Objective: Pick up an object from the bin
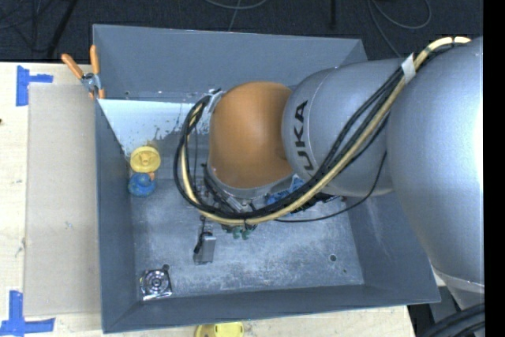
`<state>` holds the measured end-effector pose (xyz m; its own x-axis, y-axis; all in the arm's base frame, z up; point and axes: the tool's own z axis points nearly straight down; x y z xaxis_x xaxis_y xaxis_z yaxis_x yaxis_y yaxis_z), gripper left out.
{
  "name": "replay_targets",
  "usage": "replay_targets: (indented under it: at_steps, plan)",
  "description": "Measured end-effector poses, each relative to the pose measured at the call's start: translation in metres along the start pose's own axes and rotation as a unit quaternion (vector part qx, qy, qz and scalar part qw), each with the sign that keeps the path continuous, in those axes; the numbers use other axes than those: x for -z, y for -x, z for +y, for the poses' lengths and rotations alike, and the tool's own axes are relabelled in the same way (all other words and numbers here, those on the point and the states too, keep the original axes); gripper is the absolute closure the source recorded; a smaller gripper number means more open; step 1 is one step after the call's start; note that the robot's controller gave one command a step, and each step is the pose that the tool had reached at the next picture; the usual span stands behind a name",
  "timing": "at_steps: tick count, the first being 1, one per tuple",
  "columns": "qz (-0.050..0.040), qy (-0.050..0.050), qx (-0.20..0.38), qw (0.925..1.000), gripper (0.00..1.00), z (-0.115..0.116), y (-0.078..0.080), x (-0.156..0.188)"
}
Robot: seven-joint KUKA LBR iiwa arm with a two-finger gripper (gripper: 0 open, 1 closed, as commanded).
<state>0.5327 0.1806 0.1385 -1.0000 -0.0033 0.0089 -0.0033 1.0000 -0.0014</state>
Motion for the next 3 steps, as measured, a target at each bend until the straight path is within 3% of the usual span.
replay_targets:
  at_steps: [1, 2, 3]
  plan:
    - [-0.0034, 0.001, -0.002, 1.0, 0.0, -0.001, 0.002, 0.005]
    - [-0.0043, 0.001, -0.018, 0.9998, 0.0, -0.021, 0.021, 0.001]
    - [-0.0036, 0.001, 0.026, 0.9997, 0.0, -0.077, 0.02, 0.004]
